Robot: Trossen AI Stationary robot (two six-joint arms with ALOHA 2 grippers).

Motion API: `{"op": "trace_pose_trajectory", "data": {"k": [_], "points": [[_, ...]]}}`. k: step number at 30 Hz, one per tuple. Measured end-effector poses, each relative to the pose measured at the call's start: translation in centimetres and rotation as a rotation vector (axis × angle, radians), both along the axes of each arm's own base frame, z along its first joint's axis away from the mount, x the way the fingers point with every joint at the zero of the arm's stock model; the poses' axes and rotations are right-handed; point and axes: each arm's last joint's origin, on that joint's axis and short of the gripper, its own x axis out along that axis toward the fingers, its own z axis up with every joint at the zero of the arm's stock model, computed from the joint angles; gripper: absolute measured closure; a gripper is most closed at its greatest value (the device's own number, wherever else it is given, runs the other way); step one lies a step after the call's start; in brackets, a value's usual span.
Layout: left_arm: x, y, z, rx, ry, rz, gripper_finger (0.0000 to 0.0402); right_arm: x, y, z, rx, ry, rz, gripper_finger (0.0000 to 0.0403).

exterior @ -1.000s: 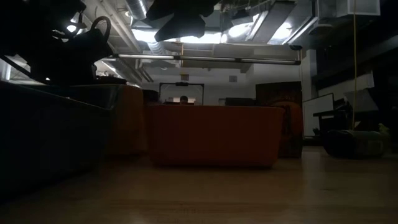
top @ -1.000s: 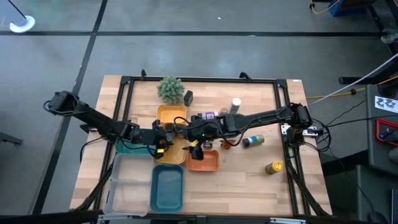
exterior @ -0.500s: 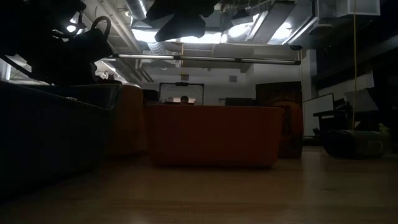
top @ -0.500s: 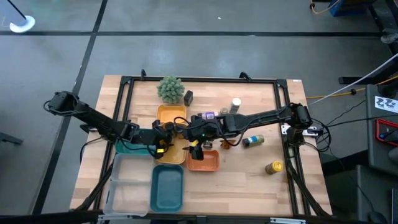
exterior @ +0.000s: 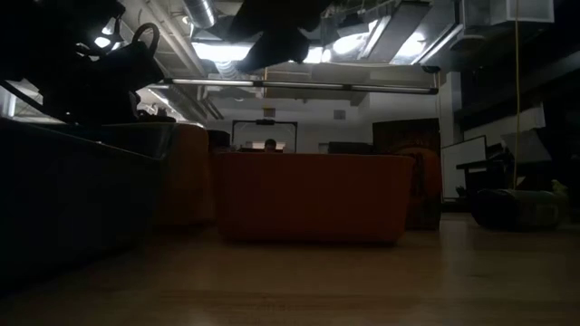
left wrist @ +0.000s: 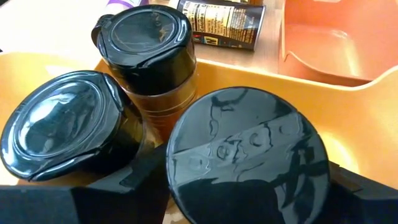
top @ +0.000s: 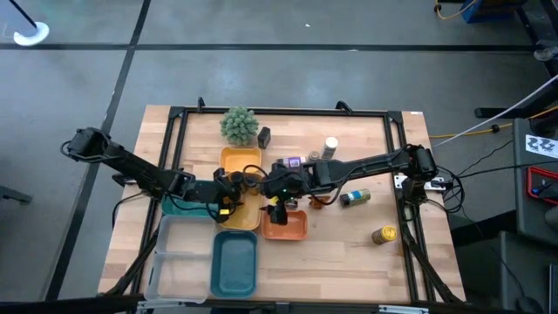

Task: Sort spices by type
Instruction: Put the black seasoning bottle into the bottom yellow bin, then put the yellow seasoning bottle into the green bin

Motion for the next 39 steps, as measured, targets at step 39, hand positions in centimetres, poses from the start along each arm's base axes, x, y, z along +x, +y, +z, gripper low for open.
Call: {"op": "trace_pose_trajectory", "data": {"k": [39], "points": [[-3.8, 0.9, 5.3, -0.094, -0.235, -0.043, 0.0141, -3.3, -2.0, -6.1, 0.267, 0.258, -0.910, 0.0100]]}}
